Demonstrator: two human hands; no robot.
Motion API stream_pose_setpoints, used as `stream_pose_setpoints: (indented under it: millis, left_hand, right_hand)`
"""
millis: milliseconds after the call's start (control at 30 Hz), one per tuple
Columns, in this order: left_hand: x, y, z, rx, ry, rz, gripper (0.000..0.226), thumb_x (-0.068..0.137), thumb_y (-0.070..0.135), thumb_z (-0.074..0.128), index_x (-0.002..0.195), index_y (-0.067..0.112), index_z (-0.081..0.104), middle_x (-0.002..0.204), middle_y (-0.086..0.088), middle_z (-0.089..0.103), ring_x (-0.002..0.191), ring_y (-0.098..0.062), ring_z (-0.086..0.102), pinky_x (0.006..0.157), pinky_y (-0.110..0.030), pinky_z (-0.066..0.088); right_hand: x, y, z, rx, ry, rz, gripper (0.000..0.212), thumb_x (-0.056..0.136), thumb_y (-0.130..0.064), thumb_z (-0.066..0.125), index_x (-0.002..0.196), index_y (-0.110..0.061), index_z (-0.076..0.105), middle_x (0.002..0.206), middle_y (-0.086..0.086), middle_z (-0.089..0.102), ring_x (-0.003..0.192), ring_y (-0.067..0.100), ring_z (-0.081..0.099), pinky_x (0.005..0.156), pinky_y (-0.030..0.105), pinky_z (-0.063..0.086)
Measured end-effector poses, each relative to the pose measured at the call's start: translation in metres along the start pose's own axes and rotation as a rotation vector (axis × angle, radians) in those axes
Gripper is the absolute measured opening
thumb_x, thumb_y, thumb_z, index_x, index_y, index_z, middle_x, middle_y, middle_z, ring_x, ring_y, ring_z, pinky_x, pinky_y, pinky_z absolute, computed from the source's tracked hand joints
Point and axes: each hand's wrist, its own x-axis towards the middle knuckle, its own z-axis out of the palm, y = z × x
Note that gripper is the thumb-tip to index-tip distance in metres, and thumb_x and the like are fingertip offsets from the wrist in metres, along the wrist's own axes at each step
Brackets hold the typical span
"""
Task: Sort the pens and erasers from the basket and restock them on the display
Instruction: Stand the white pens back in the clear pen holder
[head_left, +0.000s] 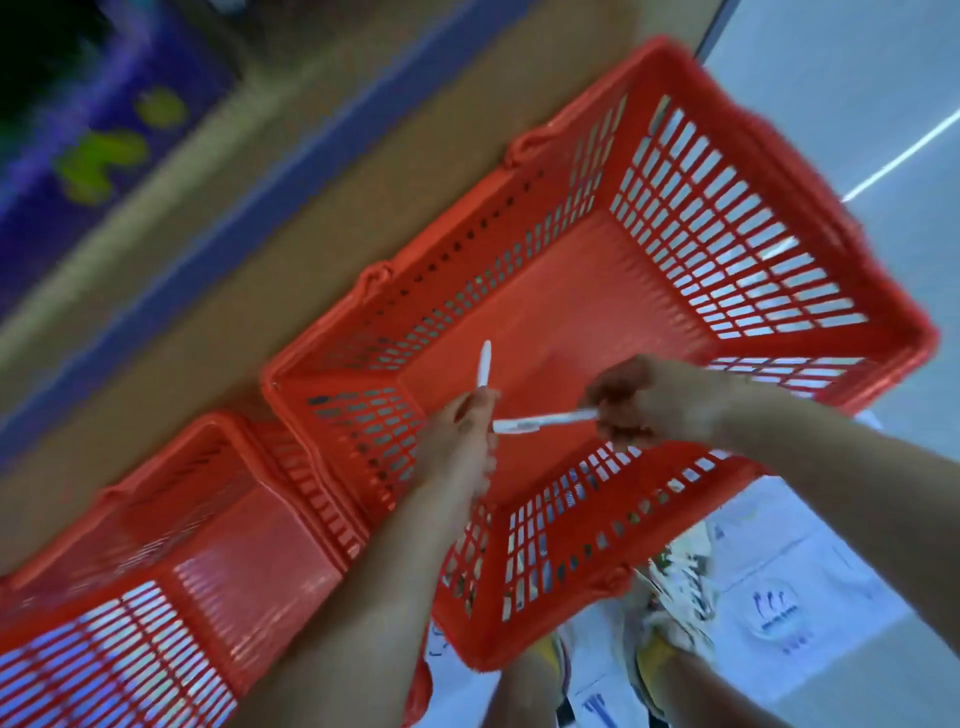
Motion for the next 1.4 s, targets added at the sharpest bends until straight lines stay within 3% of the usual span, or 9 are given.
stream_pose_setpoints:
  millis: [133,233,367,500,567,733,900,1067,1400]
  left_hand:
    - [-0.089,0.052,-0.023,-0.065,-0.088,0.066,0.023,0.096,0.025,0.053,0.076,0.017,0.060,0.051,0.003,0.030,0.032,-0.002,0.023,0.034,-0.009,0.016]
    - [-0.164,0.099,-0.041,-0.023,-0.123,0.119,0.031,0.097,0.031,0.048,0.073,0.015,0.060,0.048,0.003,0.035,0.033,-0.004,0.025,0.034,-0.012,0.019]
    - [-0.264,0.162,-0.077,0.308,0.079,0.382,0.053,0.099,0.042,0.038,0.063,0.007,0.055,0.048,0.007,0.042,0.043,-0.005,0.037,0.045,-0.022,0.029]
    - [-0.363,0.210,-0.108,0.373,0.035,0.509,0.029,0.086,0.047,0.056,0.073,0.028,0.072,0.065,0.016,0.063,0.063,0.000,0.057,0.062,-0.018,0.042]
    - [-0.406,0.233,-0.121,0.368,0.040,0.544,0.008,0.083,0.034,0.071,0.085,0.039,0.075,0.075,0.007,0.070,0.069,-0.007,0.064,0.063,-0.018,0.047]
    - [-0.487,0.294,-0.159,0.145,0.211,0.653,0.018,0.070,0.007,0.079,0.069,0.025,0.074,0.070,0.012,0.071,0.063,0.004,0.061,0.060,-0.007,0.043]
    - [-0.544,0.344,-0.212,-0.212,0.229,0.707,0.020,0.072,-0.008,0.071,0.072,0.012,0.068,0.067,0.001,0.071,0.061,-0.007,0.062,0.060,-0.016,0.051]
    - [-0.577,0.373,-0.265,-0.411,0.244,0.731,0.014,0.063,0.007,0.071,0.072,0.018,0.075,0.072,-0.003,0.073,0.069,-0.015,0.069,0.063,-0.021,0.054]
    - [-0.605,0.382,-0.324,-0.185,0.390,0.733,0.018,0.076,0.005,0.073,0.072,0.022,0.076,0.065,-0.008,0.072,0.068,-0.025,0.070,0.063,-0.025,0.057]
  right_hand:
    - [-0.089,-0.053,0.016,-0.094,-0.132,-0.002,0.017,0.086,-0.001,0.048,0.092,-0.017,0.053,0.062,0.002,0.058,0.055,0.014,0.051,0.051,0.028,0.041]
    - [-0.157,-0.098,0.029,-0.232,-0.026,-0.094,0.015,0.084,-0.024,0.048,0.082,-0.011,0.056,0.068,0.003,0.051,0.065,0.017,0.047,0.064,0.034,0.039]
    - [-0.236,-0.167,0.045,0.556,0.268,-0.041,0.012,0.062,-0.022,0.052,0.063,-0.010,0.051,0.044,-0.002,0.030,0.041,0.015,0.028,0.044,0.022,0.022]
    - [-0.312,-0.238,0.042,1.018,0.206,-0.119,0.020,0.090,-0.025,0.059,0.072,-0.016,0.054,0.045,-0.006,0.019,0.038,0.007,0.013,0.039,0.014,0.011]
    - [-0.346,-0.273,0.039,0.977,0.196,-0.172,0.021,0.089,-0.027,0.059,0.072,-0.015,0.057,0.046,-0.006,0.020,0.038,0.007,0.013,0.038,0.015,0.010]
    - [-0.414,-0.350,0.031,0.749,0.253,-0.357,0.029,0.095,-0.014,0.052,0.066,-0.013,0.051,0.046,0.002,0.030,0.036,0.008,0.022,0.035,0.017,0.018]
    - [-0.456,-0.418,0.035,0.744,0.297,-0.444,0.026,0.098,-0.015,0.047,0.072,-0.012,0.050,0.046,0.001,0.033,0.036,0.006,0.024,0.035,0.015,0.018]
    - [-0.475,-0.473,0.046,0.703,0.208,-0.544,0.020,0.098,-0.009,0.045,0.082,-0.009,0.057,0.053,0.007,0.042,0.031,0.003,0.024,0.034,0.011,0.019]
    - [-0.480,-0.526,0.075,0.644,0.181,-0.544,0.018,0.096,-0.014,0.053,0.080,-0.009,0.060,0.052,0.005,0.046,0.031,0.004,0.025,0.034,0.013,0.019]
